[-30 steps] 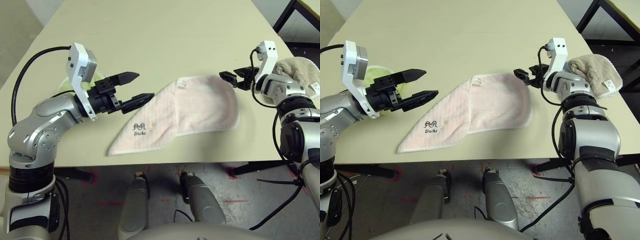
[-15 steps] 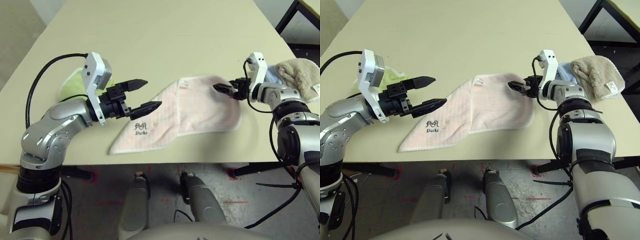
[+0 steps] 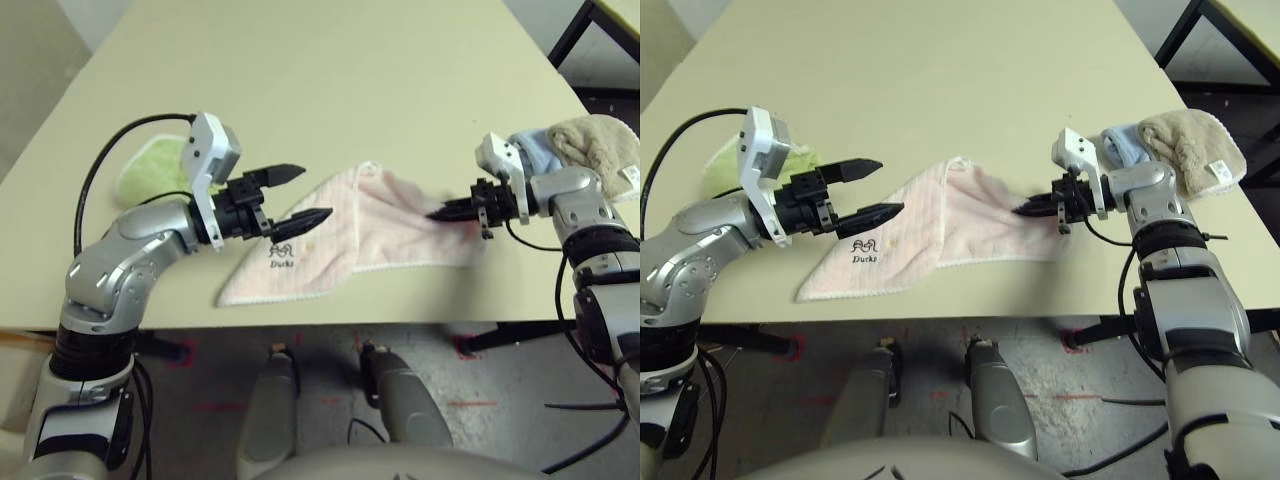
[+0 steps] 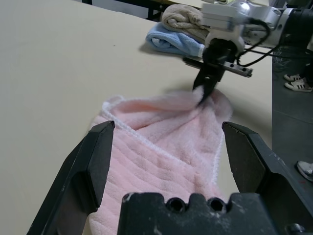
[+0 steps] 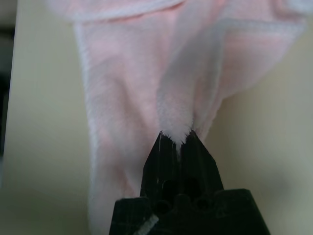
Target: Fold the towel and set it aside.
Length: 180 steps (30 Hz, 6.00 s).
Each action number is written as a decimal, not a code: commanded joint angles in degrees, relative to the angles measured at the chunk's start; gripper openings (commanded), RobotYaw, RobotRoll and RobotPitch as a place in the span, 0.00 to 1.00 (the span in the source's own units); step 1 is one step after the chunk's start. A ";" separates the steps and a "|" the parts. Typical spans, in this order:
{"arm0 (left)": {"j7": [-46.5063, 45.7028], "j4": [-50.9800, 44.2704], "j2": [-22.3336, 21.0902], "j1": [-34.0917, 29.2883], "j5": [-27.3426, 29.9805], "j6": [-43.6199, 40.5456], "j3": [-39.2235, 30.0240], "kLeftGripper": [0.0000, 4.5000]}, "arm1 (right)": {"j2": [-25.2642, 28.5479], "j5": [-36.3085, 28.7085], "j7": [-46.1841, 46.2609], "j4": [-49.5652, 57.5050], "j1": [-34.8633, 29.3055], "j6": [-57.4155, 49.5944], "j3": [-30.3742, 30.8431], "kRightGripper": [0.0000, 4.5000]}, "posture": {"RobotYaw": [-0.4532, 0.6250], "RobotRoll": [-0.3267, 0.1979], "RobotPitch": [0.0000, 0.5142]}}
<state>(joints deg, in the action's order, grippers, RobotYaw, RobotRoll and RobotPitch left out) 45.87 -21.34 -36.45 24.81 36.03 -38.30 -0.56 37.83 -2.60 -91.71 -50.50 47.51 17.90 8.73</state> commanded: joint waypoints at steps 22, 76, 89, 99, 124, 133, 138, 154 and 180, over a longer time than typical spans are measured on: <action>-0.05 -1.14 2.00 -0.56 -1.76 0.59 2.38 1.00 | 0.63 3.30 10.14 -13.74 11.94 -1.64 1.80 0.99 | 0.52 0.62 0.32; 1.23 0.28 2.42 -0.10 -3.12 1.07 3.88 1.00 | 0.09 -5.31 -0.79 1.78 5.74 -6.02 5.34 0.99 | 0.51 0.62 0.31; 1.35 -0.07 1.65 -0.70 -3.21 0.71 3.59 1.00 | 0.21 -7.31 -0.79 3.85 2.81 -8.29 9.74 0.91 | 0.52 0.62 0.32; 1.79 0.16 1.16 -1.11 -3.47 0.84 3.82 1.00 | 1.03 -7.61 -0.79 3.28 3.32 -8.34 9.20 0.11 | 0.52 0.62 0.32; 4.05 0.87 1.15 -0.41 -4.47 0.15 6.22 1.00 | 4.32 5.31 24.56 -15.76 17.43 0.71 -0.40 0.01 | 0.48 0.62 0.31; 4.29 -2.90 0.90 -1.99 -3.71 -3.43 10.43 1.00 | 5.19 8.59 27.19 -16.81 17.60 -0.97 -0.70 0.01 | 0.47 0.62 0.31; 5.27 -5.39 -0.89 -3.63 -4.88 -5.50 14.77 1.00 | 5.05 9.01 26.77 -16.91 17.39 -1.23 -0.94 0.01 | 0.48 0.62 0.31; 5.49 -3.23 -5.88 -3.98 -16.35 -4.76 23.60 1.00 | 3.57 9.12 26.68 -16.59 17.04 -0.94 -1.11 0.01 | 0.48 0.62 0.32; 1.92 -3.31 1.80 6.42 15.87 -24.36 -10.23 0.00 | 7.98 8.99 24.48 -18.90 16.66 0.05 -1.95 0.00 | 0.49 0.62 0.28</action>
<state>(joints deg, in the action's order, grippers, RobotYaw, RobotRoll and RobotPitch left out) 49.02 -25.86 -34.44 31.08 49.56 -61.26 -8.86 44.38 6.28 -66.18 -68.10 64.59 17.76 8.03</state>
